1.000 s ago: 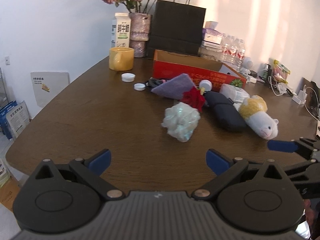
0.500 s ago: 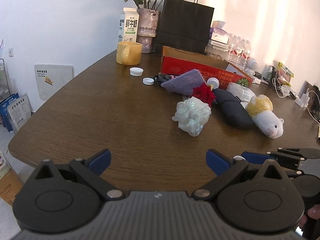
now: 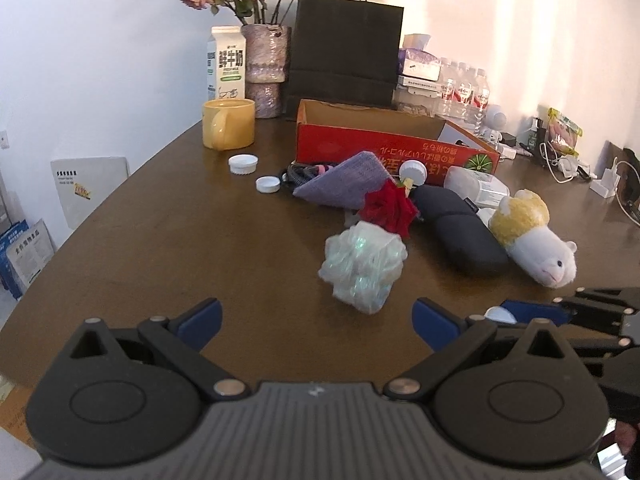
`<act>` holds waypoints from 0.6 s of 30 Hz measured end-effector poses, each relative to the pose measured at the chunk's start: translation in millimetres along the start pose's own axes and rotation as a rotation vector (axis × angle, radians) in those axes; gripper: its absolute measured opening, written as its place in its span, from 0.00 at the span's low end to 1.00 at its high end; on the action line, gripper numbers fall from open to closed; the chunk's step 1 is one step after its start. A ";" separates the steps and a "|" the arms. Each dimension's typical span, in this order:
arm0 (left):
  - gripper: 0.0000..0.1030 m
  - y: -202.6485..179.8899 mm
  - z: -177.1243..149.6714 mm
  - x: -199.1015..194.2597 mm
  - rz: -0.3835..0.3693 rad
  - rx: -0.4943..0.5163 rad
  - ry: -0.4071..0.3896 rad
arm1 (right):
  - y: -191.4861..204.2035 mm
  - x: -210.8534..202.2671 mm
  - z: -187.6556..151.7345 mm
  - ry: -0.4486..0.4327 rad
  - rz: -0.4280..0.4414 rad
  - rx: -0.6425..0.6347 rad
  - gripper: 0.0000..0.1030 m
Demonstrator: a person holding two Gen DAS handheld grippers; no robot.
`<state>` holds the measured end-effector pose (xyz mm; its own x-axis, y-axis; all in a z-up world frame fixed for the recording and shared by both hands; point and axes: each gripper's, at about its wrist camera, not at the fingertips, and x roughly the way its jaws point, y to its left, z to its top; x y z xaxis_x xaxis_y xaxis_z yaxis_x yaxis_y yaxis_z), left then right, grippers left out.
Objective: Organize objects
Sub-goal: 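Grasp the white bottle cap with the right tool while the left tool approaches the clear bag, then grasp the clear bag of white balls with the left tool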
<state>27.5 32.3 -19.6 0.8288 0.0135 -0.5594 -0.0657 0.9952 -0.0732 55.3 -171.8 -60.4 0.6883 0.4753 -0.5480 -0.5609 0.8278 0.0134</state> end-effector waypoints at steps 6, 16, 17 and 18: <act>1.00 -12.0 9.8 26.1 0.000 0.027 0.004 | -19.2 4.2 11.5 -0.028 -0.022 0.010 0.27; 0.97 -24.1 21.7 51.9 -0.025 0.054 -0.028 | -42.9 16.2 23.9 -0.052 -0.031 0.031 0.27; 0.94 -25.0 22.5 53.8 -0.031 0.056 -0.029 | -44.8 16.5 24.5 -0.056 -0.029 0.033 0.27; 0.91 -26.2 23.1 55.8 -0.038 0.056 -0.030 | -46.4 17.2 25.6 -0.061 -0.026 0.035 0.27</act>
<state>88.3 9.3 -29.9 0.8462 -0.0222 -0.5324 -0.0032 0.9989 -0.0467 105.0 -194.4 -49.0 0.7295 0.4700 -0.4969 -0.5268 0.8494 0.0300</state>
